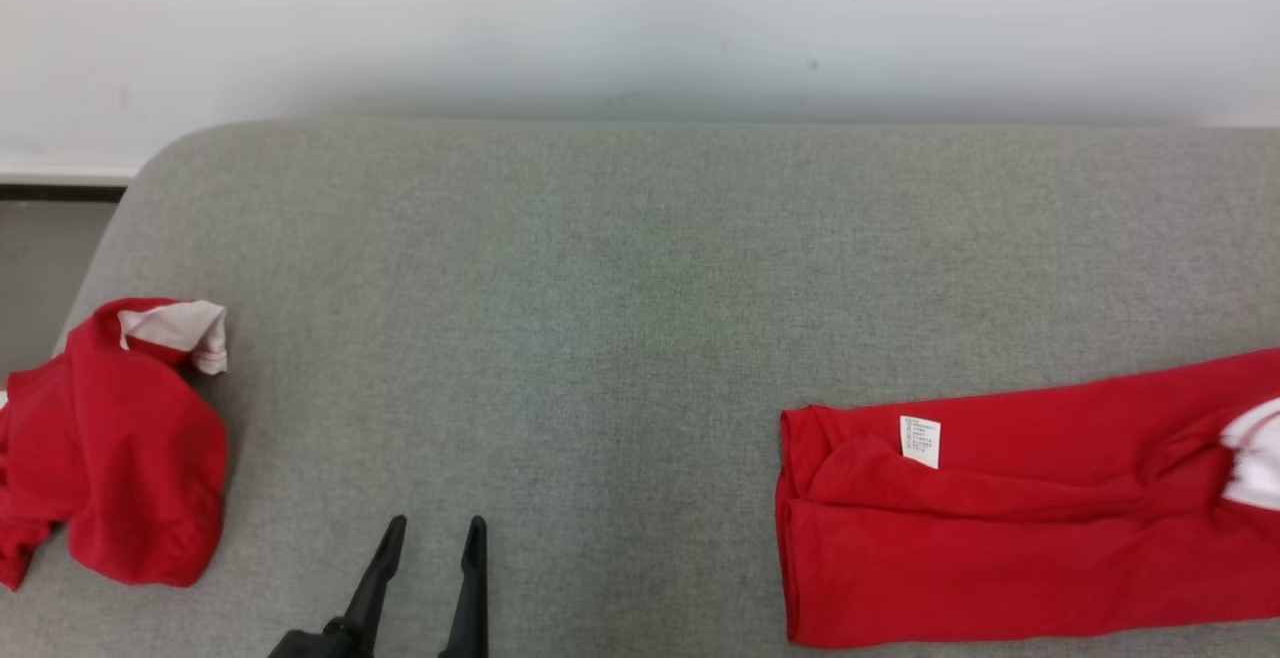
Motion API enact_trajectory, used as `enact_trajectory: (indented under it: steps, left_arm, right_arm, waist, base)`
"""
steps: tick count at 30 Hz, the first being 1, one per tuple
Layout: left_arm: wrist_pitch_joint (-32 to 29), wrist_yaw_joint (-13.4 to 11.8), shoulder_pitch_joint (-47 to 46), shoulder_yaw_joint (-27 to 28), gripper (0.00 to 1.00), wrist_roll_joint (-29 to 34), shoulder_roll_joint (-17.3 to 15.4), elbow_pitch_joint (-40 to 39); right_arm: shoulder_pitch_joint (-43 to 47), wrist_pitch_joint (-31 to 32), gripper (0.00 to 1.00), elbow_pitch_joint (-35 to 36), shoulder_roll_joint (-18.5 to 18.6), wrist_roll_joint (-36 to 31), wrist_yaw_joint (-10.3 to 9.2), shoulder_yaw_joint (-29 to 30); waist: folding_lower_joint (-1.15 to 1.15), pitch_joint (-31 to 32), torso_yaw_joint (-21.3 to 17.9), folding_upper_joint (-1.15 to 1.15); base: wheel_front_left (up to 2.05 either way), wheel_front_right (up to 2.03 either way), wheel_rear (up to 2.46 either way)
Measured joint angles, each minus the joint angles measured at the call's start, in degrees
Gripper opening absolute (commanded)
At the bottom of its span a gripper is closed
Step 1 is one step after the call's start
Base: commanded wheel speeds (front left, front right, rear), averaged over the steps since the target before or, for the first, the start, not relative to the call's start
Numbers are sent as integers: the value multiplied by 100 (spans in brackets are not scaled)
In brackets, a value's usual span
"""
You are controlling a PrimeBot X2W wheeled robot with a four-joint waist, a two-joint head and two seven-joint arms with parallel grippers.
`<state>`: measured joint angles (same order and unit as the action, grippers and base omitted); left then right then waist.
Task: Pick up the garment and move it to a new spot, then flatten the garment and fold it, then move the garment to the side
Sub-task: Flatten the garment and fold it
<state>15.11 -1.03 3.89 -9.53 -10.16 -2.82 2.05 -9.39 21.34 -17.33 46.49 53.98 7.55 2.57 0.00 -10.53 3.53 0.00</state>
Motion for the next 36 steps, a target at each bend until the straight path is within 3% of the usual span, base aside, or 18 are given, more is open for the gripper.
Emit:
enact_trajectory:
  steps: [8, 13, 22, 36]
  left_arm:
    - [0, 25, 117, 110, 100, -10, 0, 81]
    - [0, -3, 118, 122, 100, -29, 0, 82]
    - [0, -52, 118, -60, 100, -168, 2, 135]
    - [1, -181, 180, -187, 100, -304, 1, 252]
  right_arm:
    - [164, 467, 0, 1685, -283, -126, -1, -680]
    - [108, 808, 0, 2197, -805, -347, -1, -1312]
    - [-503, 1096, 0, 1814, -1903, -781, -1, -2217]
    - [-658, 1350, 0, 1451, -2304, -980, -1, -2737]
  waist:
    - [0, 279, -137, 0]
    - [0, 325, -153, 0]
    - [0, 301, -29, 0]
    - [0, 378, 249, 0]
  base:
    - [0, 0, 0]
    - [0, 0, 0]
    - [0, 0, 0]
    - [0, 0, 0]
